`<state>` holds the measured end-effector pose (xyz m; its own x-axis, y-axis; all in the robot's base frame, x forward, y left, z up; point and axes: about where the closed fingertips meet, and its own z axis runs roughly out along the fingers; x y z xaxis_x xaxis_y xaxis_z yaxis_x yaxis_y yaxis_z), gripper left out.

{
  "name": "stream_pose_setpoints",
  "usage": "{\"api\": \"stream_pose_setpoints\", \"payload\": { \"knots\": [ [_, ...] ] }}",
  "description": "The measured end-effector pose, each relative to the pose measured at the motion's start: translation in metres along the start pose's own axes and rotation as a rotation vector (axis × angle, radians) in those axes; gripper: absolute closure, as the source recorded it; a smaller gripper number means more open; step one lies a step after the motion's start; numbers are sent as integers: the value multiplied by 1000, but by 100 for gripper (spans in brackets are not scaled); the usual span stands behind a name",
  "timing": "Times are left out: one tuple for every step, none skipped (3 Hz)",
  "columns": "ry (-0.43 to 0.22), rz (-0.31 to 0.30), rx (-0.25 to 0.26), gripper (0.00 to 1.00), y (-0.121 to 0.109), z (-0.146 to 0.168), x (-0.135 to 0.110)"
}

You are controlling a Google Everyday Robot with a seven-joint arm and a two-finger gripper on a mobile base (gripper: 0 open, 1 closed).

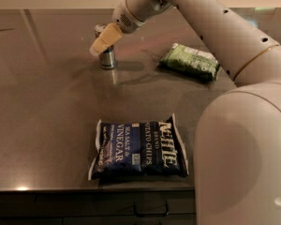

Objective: Move redbull can near blue chip bag

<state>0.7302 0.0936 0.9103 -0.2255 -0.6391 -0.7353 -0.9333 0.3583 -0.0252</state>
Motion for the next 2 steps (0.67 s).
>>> {"api": "stream_pose_setpoints", "payload": {
  "knots": [
    [-3,3,-14,18,3,7,-2],
    [-7,8,-22,41,5,8,-3]
  ]
}}
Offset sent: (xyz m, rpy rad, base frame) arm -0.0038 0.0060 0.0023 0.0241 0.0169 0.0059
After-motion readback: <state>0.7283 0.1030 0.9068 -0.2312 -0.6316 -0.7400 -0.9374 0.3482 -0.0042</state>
